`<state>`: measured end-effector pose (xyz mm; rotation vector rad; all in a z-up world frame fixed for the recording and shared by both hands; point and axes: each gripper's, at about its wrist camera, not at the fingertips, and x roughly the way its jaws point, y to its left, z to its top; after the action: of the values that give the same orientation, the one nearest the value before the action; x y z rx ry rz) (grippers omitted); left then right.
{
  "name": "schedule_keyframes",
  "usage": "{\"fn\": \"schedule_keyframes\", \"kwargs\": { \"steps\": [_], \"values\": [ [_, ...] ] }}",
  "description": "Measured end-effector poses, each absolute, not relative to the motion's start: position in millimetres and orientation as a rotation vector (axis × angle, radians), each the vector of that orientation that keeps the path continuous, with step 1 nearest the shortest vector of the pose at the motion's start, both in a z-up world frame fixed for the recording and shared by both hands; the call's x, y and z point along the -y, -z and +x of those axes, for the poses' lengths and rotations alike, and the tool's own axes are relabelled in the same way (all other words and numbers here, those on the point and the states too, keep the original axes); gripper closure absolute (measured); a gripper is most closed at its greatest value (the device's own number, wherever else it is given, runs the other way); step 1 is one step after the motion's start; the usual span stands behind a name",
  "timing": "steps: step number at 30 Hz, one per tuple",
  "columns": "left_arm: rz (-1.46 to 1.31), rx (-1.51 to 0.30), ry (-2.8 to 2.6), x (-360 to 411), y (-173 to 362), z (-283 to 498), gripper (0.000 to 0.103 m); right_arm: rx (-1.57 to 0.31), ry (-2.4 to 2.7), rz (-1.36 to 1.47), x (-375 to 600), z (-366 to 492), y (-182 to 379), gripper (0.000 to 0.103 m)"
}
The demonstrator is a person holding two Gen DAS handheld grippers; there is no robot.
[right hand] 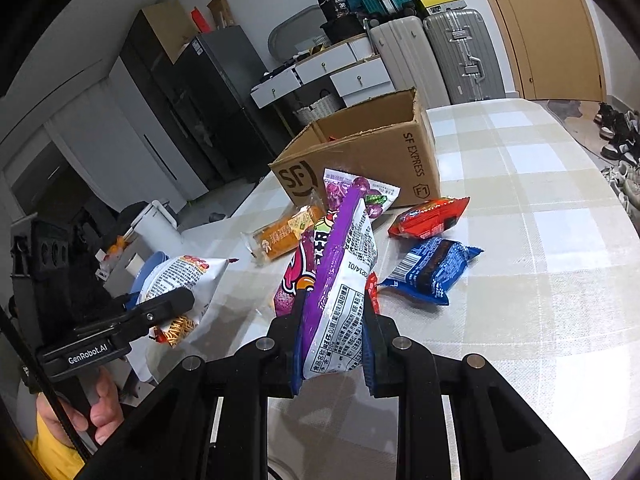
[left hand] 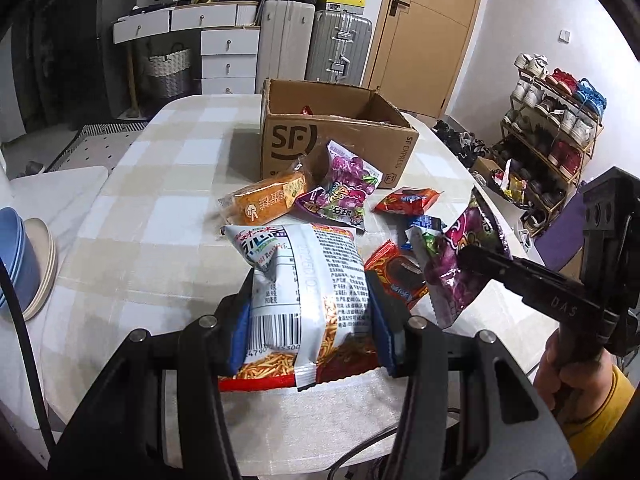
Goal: Organize snacks
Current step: 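Carry both bags over the cardboard box and lower them inside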
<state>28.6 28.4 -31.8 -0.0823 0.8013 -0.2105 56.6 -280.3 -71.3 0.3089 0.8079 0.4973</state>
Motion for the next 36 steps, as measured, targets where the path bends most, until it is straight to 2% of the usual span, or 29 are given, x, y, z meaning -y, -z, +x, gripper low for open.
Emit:
{"fn": "schedule_keyframes", "kwargs": {
  "steps": [16,25,36],
  "values": [
    [-0.116,-0.813,0.242,-22.3,23.0,40.4,0.057,-0.781,-0.507,0.355,286.3,54.8,62.6,0.081],
    [-0.131,-0.705,0.234,-31.2,-29.6,61.2,0.056,-0.724,-0.512,0.387,288.1,74.9,18.4,0.081],
    [-0.102,-0.702,0.211,-41.8,-80.3,145.0,0.056,-0.681,-0.484,0.398,279.9,133.8,-42.8,0.081]
  ]
}}
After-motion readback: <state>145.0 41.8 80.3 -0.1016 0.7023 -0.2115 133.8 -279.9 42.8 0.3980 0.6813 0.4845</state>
